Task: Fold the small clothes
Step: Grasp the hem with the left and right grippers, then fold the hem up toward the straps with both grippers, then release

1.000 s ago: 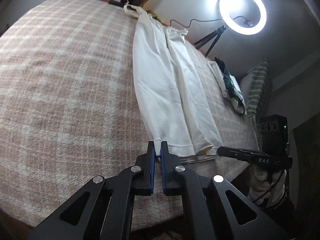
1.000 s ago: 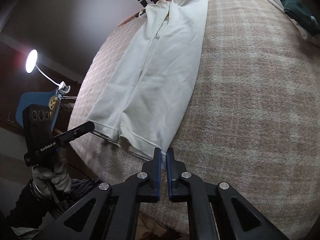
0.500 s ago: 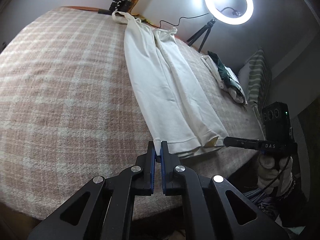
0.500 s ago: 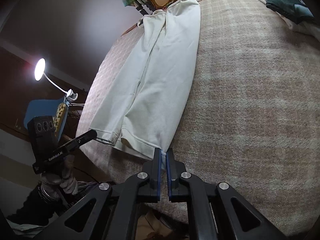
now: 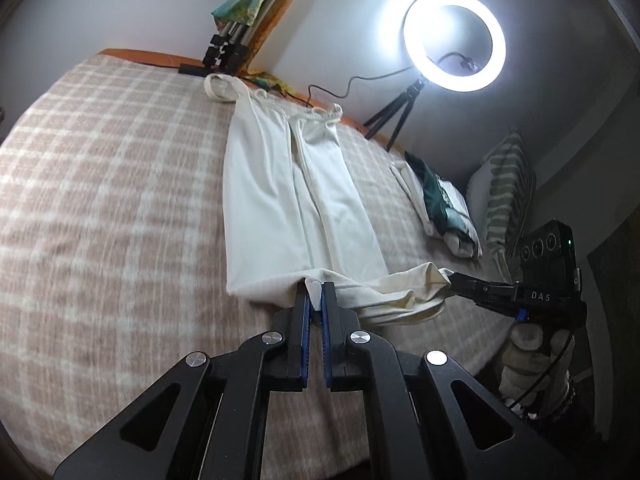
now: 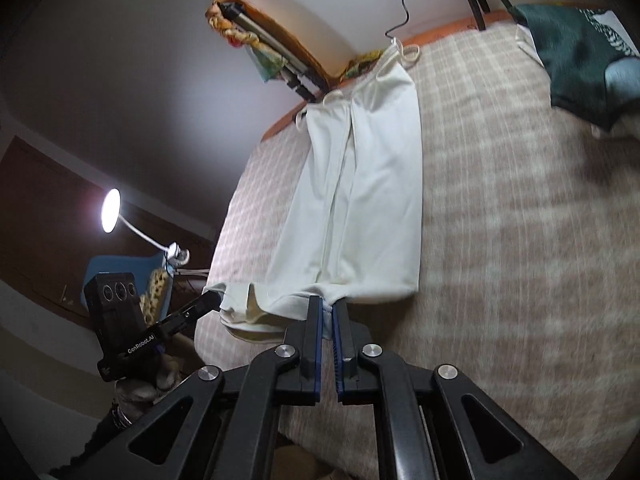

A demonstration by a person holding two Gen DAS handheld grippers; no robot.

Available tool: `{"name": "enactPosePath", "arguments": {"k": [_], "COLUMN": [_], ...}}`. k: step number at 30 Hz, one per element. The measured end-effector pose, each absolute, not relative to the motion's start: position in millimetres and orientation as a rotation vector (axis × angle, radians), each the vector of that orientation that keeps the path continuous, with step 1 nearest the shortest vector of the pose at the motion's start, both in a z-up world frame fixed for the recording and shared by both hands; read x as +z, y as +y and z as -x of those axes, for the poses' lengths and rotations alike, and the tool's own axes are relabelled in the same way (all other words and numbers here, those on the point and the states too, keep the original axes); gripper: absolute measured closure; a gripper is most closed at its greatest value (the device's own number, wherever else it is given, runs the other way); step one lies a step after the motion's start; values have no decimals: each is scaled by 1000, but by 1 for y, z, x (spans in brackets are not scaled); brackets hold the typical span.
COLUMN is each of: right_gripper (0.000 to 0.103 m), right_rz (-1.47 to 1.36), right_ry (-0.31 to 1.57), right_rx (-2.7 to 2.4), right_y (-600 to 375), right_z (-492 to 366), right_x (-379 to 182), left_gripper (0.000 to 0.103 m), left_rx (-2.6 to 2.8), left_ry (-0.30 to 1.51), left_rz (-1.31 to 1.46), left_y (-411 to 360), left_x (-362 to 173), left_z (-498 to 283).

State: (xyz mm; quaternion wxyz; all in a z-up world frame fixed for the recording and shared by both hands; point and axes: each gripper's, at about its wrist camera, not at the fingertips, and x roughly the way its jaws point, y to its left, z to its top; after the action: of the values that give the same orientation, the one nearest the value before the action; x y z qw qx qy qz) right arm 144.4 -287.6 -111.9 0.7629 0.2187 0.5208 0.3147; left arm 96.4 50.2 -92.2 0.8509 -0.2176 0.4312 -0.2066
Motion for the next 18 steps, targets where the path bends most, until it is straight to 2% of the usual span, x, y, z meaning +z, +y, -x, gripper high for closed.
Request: {"name": "enactPosePath", "arguments": {"k": [7, 18], "right_gripper": [101, 101], "right_rz": [-447, -433], "right_ry": [1110, 1147], "right_rx": [654, 586], "right_y": [-274, -261], "right_z": [-187, -246], "right_x": [-107, -139], "left_gripper": [99, 99], "left_rx": [-405, -360], "left_ry": [905, 946], "left_rz": [464, 435], "left_y": [54, 52], "left_x": [-93, -120], "left_z": [-137, -191]}}
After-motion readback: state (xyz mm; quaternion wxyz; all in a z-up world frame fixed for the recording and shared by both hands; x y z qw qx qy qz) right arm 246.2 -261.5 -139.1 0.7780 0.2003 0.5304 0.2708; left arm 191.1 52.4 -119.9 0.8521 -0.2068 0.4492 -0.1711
